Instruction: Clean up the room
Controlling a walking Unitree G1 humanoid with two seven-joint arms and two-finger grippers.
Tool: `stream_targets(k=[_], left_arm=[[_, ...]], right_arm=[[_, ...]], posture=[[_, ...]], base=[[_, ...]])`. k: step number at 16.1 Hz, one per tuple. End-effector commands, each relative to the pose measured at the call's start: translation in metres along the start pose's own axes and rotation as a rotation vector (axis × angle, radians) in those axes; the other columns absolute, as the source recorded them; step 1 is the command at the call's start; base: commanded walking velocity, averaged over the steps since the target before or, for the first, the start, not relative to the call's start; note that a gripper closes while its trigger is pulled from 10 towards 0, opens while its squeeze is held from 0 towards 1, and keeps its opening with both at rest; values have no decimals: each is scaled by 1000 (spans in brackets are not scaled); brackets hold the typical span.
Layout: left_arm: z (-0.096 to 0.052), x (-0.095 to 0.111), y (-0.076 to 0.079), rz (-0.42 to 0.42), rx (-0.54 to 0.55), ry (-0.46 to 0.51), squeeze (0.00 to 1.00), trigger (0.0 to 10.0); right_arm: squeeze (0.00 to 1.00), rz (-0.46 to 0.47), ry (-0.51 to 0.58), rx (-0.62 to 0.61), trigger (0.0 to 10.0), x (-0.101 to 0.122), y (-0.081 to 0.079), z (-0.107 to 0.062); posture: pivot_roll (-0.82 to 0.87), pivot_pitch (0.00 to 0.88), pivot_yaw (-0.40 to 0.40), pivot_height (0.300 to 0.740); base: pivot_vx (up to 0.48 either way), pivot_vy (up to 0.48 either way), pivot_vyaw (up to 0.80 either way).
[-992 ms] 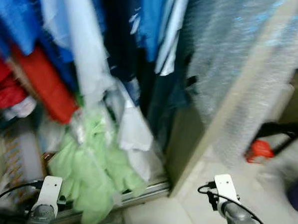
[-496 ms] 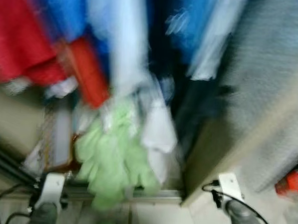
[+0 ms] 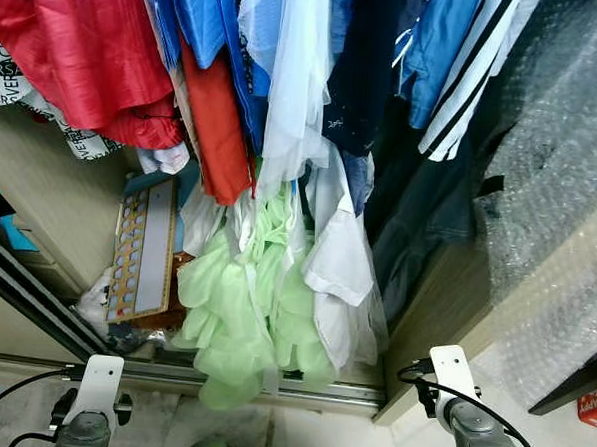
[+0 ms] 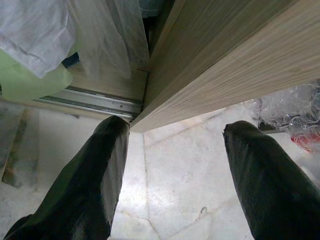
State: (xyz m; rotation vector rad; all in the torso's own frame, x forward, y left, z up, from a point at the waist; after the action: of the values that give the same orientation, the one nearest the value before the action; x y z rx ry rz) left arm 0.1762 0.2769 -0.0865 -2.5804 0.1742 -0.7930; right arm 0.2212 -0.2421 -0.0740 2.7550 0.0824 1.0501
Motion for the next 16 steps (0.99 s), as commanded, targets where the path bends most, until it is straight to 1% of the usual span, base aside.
stream_targets(k=[1,4,5,7,11,14,16], left_arm=[[1,2,-2,-6,5,8,0,10000],[1,3,-2,-8,2,9,0,10000],[1,2,-2,-12,2,8,0,10000],[0,2,-1,-16,0,6,0,10000],[0,0,0,-37,-3,0,0,10000],[0,0,0,-49,-4,-4,0,10000],[0,0,0,-45,-4,-2,0,10000]], right_arm=[[0,10,0,-3,10000,3,1,1],[0,7,11,5,10000,8,2,2],[0,-7,14,11,10000,9,1,2],[0,0,12,6,10000,8,1,2],[0,8,4,-4,10000,6,3,1],[0,22,0,-9,10000,6,7,1],[0,21,8,-11,10000,9,9,1]], posture=[[-44,0,16,740],[-45,0,16,740],[-45,0,16,740],[-42,0,13,740],[-40,0,10,740],[-40,0,8,740],[-42,0,8,740]], base=[[0,0,0],[0,0,0],[0,0,781],[0,0,781],[0,0,0],[0,420,0],[0,480,-531]])
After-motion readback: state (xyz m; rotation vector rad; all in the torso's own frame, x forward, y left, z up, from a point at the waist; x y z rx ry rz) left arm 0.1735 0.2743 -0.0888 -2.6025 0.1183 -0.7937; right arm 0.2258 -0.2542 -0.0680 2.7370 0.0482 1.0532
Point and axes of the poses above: a point about 5 cm out from each wrist's last joint towards the gripper, its own z axis pointing out of the wrist towards the gripper, its own x axis along the axis of the wrist's last joint, y = z × x, the point moved 2 cm from there along z, pointing out of the wrist towards the gripper, and after that the axes turned 6 degrees about z, right-handed, at the moved point
